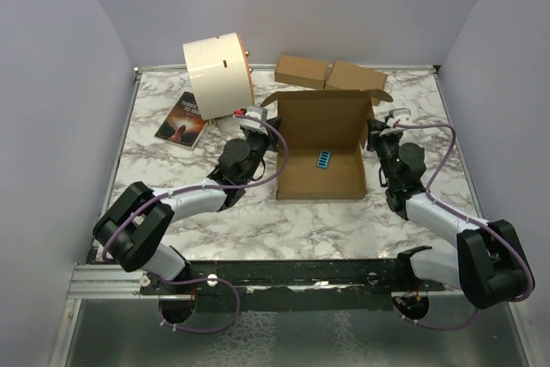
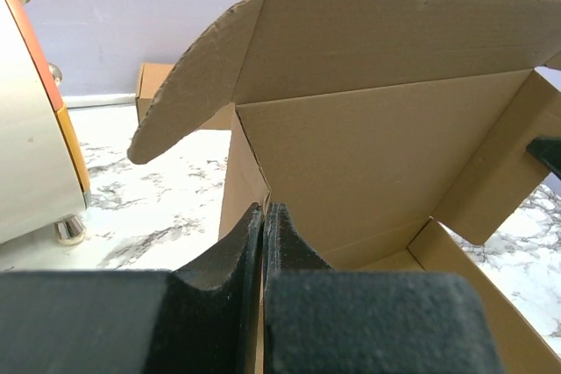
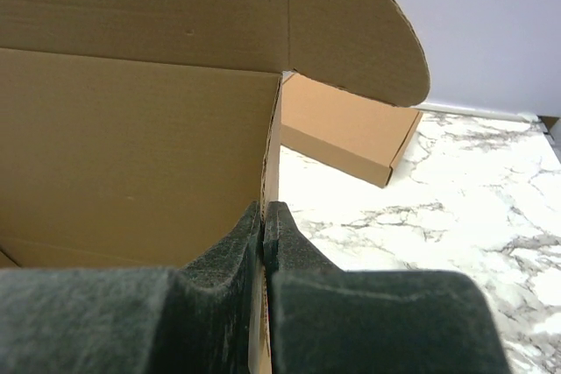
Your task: Fold the paper box
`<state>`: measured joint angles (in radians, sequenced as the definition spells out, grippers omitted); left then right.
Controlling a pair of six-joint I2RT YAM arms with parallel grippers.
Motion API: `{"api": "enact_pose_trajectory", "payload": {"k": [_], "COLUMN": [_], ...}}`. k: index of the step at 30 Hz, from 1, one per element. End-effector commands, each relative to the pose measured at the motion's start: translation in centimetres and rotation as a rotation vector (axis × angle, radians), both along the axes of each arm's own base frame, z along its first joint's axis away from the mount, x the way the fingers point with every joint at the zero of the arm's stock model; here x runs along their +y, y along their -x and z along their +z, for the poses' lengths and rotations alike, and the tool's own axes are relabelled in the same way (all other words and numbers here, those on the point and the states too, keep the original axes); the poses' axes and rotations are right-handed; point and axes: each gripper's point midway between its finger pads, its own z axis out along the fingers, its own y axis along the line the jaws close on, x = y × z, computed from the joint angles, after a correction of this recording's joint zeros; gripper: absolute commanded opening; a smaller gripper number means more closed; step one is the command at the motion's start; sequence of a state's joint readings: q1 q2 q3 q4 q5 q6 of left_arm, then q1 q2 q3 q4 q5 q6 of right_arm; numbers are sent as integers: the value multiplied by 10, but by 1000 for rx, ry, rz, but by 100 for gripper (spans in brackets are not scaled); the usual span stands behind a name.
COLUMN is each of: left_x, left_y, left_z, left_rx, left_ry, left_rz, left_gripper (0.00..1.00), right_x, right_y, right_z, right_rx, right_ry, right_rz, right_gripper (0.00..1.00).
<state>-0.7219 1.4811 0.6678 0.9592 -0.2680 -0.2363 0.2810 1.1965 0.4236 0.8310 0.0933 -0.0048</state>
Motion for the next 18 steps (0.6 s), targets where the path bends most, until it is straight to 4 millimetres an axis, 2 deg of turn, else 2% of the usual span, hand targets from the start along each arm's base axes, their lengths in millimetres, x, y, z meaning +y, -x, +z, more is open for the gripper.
{"api": "enact_pose_trajectory", "payload": {"k": [1,10,18], "left_x": [-9,-15,-11], "left_y": [12,18,21], "left_z": [-18,-23,-27], "left_rx": [46,55,66], "left_ry": [-23,-21,-12], "left_rz": [-37,-40,-21], "left_gripper": [0,0,0], "right_x": [10,19,32], "right_y": [10,15,21], "right_z": [-13,-39,-59], "right_rx": [31,133,302], "right_ry": [2,33,1], "right_rz": [33,71,127], "right_gripper": [1,1,1]}}
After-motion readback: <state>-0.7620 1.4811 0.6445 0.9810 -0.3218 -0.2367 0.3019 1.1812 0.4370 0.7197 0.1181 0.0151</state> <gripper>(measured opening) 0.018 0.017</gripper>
